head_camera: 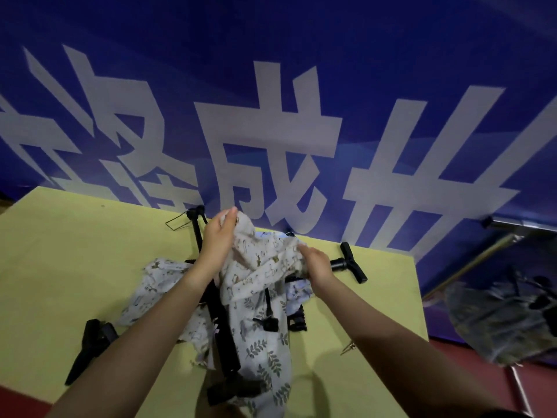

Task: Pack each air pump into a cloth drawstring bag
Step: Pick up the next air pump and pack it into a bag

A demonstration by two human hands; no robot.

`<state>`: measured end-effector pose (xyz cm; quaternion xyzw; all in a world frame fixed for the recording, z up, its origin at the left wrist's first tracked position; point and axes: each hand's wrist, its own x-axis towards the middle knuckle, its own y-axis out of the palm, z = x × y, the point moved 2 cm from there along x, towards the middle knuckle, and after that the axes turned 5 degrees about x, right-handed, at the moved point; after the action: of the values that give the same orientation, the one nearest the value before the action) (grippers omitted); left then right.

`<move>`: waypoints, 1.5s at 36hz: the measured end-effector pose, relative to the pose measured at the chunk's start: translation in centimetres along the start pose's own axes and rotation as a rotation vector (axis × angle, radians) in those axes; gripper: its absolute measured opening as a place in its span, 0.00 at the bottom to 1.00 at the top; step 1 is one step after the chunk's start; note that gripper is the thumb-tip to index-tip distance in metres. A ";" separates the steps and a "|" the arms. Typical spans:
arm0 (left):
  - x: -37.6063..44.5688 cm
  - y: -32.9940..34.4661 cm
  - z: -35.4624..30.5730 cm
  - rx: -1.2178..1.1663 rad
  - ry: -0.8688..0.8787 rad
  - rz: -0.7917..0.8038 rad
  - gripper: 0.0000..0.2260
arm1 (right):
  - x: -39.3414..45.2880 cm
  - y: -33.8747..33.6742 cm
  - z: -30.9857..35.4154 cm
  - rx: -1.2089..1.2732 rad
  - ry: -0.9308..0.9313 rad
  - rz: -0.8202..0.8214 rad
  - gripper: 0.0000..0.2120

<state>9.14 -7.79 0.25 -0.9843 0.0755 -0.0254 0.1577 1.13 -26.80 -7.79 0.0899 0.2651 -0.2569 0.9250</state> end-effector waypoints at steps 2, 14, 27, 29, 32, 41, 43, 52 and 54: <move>0.5 0.0 -1.7 -0.129 -0.051 -0.054 0.14 | -0.8 -0.1 1.5 0.069 -0.051 -0.003 0.19; -3.2 0.5 -4.3 0.249 -0.099 -0.194 0.16 | -12.7 -4.8 11.2 0.221 -0.547 0.092 0.08; -18.3 5.0 -12.8 -0.706 -0.304 0.280 0.23 | -20.9 -3.2 6.9 0.254 -0.572 0.242 0.19; -18.3 4.8 -12.8 -0.736 -0.320 0.265 0.25 | -21.2 -3.4 6.8 0.216 -0.556 0.204 0.18; -18.8 5.0 -12.7 -0.692 -0.314 0.265 0.23 | -21.7 -3.9 6.7 0.119 -0.543 0.147 0.14; -20.6 6.5 -12.0 -0.551 -0.332 0.216 0.13 | -21.3 -5.7 4.7 0.133 -0.427 0.134 0.05; -21.0 7.0 -11.5 -0.562 -0.352 0.214 0.13 | -21.2 -6.0 4.3 0.116 -0.411 0.111 0.05; -22.6 8.2 -9.0 -0.730 -0.443 0.172 0.14 | -21.3 -7.8 1.3 0.149 -0.278 0.127 0.08; -22.8 8.7 -8.8 -0.708 -0.462 0.187 0.13 | -21.2 -8.9 1.0 0.098 -0.313 0.100 0.06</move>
<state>-15.26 -15.14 5.28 -0.9465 0.1310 0.2373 -0.1751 -18.50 -25.61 4.13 0.1071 0.1001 -0.2341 0.9611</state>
